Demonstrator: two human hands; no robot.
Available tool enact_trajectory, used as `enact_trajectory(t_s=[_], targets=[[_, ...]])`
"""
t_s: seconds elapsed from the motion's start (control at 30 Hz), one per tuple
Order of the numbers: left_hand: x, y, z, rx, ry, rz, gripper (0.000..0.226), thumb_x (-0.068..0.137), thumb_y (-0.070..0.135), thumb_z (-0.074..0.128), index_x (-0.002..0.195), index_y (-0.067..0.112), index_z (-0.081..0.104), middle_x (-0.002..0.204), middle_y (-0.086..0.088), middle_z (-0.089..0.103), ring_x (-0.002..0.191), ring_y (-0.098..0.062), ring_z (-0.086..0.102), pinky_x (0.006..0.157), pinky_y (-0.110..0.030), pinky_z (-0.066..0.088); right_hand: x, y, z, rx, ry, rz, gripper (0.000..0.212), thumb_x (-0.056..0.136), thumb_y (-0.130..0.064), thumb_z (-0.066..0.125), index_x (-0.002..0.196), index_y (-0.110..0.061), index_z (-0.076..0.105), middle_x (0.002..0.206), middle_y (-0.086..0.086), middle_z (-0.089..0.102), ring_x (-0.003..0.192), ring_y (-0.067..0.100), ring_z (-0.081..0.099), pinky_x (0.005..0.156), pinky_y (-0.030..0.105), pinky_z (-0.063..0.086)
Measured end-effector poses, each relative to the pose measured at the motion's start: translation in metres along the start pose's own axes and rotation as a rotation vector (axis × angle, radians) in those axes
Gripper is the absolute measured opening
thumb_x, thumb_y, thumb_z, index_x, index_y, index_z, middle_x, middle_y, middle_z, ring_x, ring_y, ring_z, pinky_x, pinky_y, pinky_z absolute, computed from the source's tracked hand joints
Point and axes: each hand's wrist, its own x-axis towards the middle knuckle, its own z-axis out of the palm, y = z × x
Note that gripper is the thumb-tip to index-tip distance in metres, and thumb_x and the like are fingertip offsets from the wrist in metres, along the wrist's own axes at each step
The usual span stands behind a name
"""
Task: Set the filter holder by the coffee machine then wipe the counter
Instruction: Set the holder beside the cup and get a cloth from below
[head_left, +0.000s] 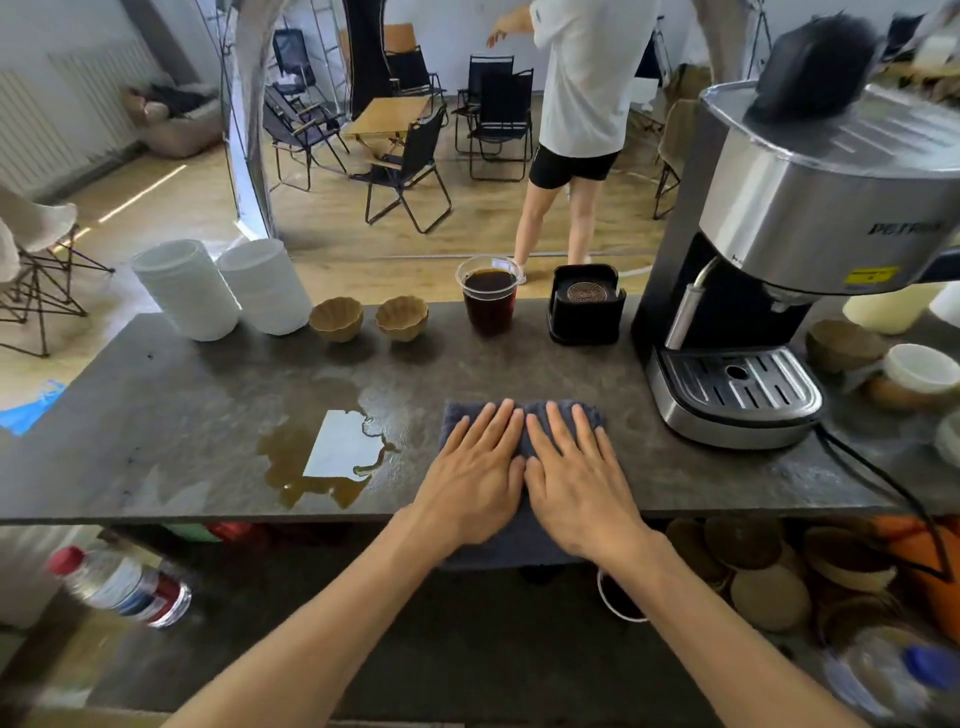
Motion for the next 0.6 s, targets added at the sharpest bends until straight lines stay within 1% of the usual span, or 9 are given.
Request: enact_trajectory(t_s=[0.07, 0.2, 0.27, 0.37, 0.4, 0.43, 0.5, 0.53, 0.6], targets=[[0.027, -0.004, -0.003, -0.007, -0.025, -0.04, 0.058, 0.104, 0.038, 0.017, 0.156, 0.019, 0.0, 0.165, 0.001, -0.005, 0.151, -0.013, -0.009, 0.123, -0.035, -0.005, 0.028, 0.005, -0.001, -0.004, -0.026, 0.03, 0.058, 0.103, -0.04, 0.015, 0.157, -0.025, 0.002, 0.165, 0.0, -0.008, 0.151, 0.022, -0.014, 0.122, 0.043, -0.006], [0.046, -0.006, -0.004, 0.0, -0.023, -0.082, 0.058, 0.104, 0.038, 0.016, 0.157, 0.017, 0.001, 0.165, -0.002, -0.004, 0.151, -0.015, -0.007, 0.123, -0.037, -0.003, 0.049, 0.009, -0.004, 0.015, -0.042, 0.027, 0.057, 0.103, -0.04, 0.017, 0.157, -0.026, 0.004, 0.166, -0.001, -0.006, 0.151, 0.022, -0.012, 0.122, 0.043, -0.006], [0.03, 0.0, -0.001, -0.007, 0.011, -0.071, 0.059, 0.104, 0.04, 0.015, 0.156, 0.017, 0.001, 0.165, -0.002, -0.004, 0.151, -0.014, -0.007, 0.123, -0.036, -0.003, 0.032, 0.011, -0.003, -0.006, -0.02, -0.003, 0.058, 0.102, -0.041, 0.013, 0.157, -0.025, 0.004, 0.166, 0.0, -0.005, 0.151, 0.022, -0.012, 0.122, 0.043, -0.005], [-0.008, 0.018, 0.005, -0.019, 0.065, -0.019, 0.058, 0.104, 0.042, 0.012, 0.156, 0.02, -0.001, 0.163, 0.003, -0.009, 0.15, -0.011, -0.012, 0.123, -0.035, -0.005, -0.011, 0.014, 0.002, -0.017, 0.024, -0.036, 0.068, 0.093, -0.046, 0.0, 0.157, -0.023, 0.006, 0.165, 0.001, -0.004, 0.151, 0.023, -0.012, 0.122, 0.042, -0.004], [-0.017, 0.022, 0.007, -0.035, 0.065, 0.003, 0.058, 0.104, 0.042, 0.014, 0.156, 0.021, 0.0, 0.162, 0.005, -0.01, 0.15, -0.01, -0.012, 0.124, -0.034, -0.005, -0.023, 0.015, 0.005, -0.026, 0.047, -0.037, 0.067, 0.094, -0.046, 0.0, 0.156, -0.022, 0.009, 0.164, 0.002, -0.001, 0.151, 0.024, -0.009, 0.122, 0.042, -0.002], [-0.021, 0.023, 0.008, -0.069, 0.072, 0.015, 0.058, 0.104, 0.042, 0.018, 0.156, 0.022, 0.003, 0.162, 0.006, -0.007, 0.15, -0.009, -0.01, 0.124, -0.034, -0.002, -0.032, 0.016, 0.007, -0.038, 0.068, -0.038, 0.065, 0.096, -0.045, 0.004, 0.156, -0.021, 0.014, 0.164, 0.003, 0.005, 0.151, 0.025, -0.003, 0.122, 0.042, 0.002], [-0.018, 0.02, 0.001, -0.186, 0.144, -0.027, 0.058, 0.102, 0.039, 0.033, 0.156, 0.021, 0.018, 0.164, 0.006, 0.011, 0.151, -0.012, 0.007, 0.123, -0.034, 0.011, -0.037, 0.015, 0.008, -0.027, 0.078, -0.019, 0.061, 0.101, -0.046, 0.013, 0.153, -0.019, 0.026, 0.162, 0.007, 0.019, 0.151, 0.028, 0.01, 0.122, 0.044, 0.01], [-0.013, 0.017, -0.004, -0.229, 0.201, -0.094, 0.059, 0.1, 0.035, 0.04, 0.154, 0.019, 0.024, 0.162, 0.004, 0.021, 0.149, -0.014, 0.018, 0.122, -0.034, 0.017, -0.036, 0.015, 0.008, -0.028, 0.08, -0.006, 0.061, 0.101, -0.049, 0.013, 0.153, -0.019, 0.026, 0.162, 0.008, 0.019, 0.151, 0.029, 0.01, 0.121, 0.044, 0.01], [-0.003, 0.008, -0.014, -0.205, 0.283, -0.281, 0.059, 0.097, 0.034, 0.047, 0.15, 0.015, 0.029, 0.153, -0.002, 0.037, 0.139, -0.02, 0.033, 0.115, -0.035, 0.026, -0.034, 0.013, 0.008, -0.025, 0.059, -0.001, 0.067, 0.098, -0.059, 0.006, 0.155, -0.025, 0.009, 0.164, 0.004, 0.001, 0.151, 0.026, -0.007, 0.122, 0.042, 0.001]])
